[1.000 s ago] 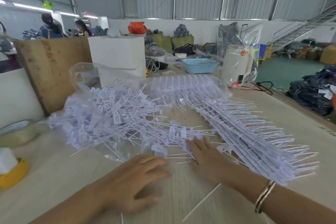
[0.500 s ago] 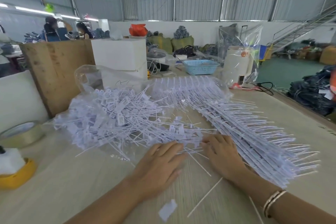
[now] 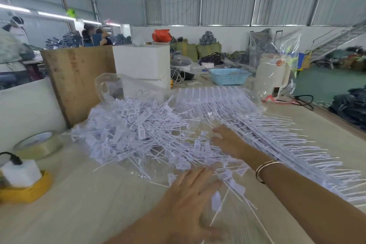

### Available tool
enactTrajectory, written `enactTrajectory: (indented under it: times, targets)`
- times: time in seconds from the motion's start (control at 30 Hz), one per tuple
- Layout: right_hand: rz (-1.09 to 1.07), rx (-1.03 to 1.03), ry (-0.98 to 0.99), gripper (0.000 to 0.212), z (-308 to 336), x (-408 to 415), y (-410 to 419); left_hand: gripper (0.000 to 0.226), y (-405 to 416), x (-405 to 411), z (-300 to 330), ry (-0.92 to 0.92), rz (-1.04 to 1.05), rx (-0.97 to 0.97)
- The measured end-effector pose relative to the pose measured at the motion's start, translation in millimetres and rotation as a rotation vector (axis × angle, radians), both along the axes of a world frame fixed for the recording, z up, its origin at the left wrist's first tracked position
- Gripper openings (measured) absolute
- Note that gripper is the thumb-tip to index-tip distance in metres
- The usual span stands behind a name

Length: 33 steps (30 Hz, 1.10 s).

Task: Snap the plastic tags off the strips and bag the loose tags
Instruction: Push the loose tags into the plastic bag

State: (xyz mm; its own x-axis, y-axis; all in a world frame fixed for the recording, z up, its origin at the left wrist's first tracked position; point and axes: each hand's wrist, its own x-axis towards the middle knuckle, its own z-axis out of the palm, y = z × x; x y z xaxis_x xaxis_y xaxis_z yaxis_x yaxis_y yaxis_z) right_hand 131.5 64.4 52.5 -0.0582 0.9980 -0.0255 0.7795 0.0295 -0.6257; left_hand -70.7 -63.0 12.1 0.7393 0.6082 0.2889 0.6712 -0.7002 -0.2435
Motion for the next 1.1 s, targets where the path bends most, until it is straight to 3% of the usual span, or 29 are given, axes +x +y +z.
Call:
enactTrajectory:
  times: [0.07,0.13,0.33,0.47,0.53,0.6,0.73,0.9,1.1]
  targets:
    - [-0.018,-0.095,-0.233,0.050,-4.4,-6.0,10.2,0.077,12.1,-1.1,0.8,-0.011,0.038,0.005]
    - [-0.010,-0.070,-0.332,0.046,-7.0,-13.6,11.3,0.071,27.8,-1.5,2.5,-0.012,0.055,0.064]
    - [0.183,-0.159,-0.233,0.058,-6.0,-5.2,-12.0,0.071,67.5,2.0,8.2,-0.029,0.123,0.137]
    - [0.244,-0.393,-0.222,0.124,15.9,4.7,-24.3,0.085,72.6,0.6,9.1,-0.090,0.124,0.168]
    - [0.318,-0.443,-0.413,0.135,12.1,-1.4,-28.8,0.098,71.9,3.2,12.3,-0.127,0.202,0.100]
    - [0.311,-0.291,-0.627,0.132,-0.2,-12.6,-30.5,0.100,74.4,7.5,12.6,-0.124,0.280,0.040]
    - [0.160,-0.042,-0.608,0.107,-9.9,-23.8,-25.0,0.080,71.6,9.4,12.1,-0.106,0.275,0.005]
    - [0.059,0.136,-0.623,0.043,-18.8,-25.8,-12.6,0.043,50.2,-14.5,19.2,-0.239,0.073,0.120]
    - [0.044,0.198,-0.527,0.035,-3.4,-16.5,-12.0,0.040,42.0,-54.4,17.9,-0.303,0.149,0.322]
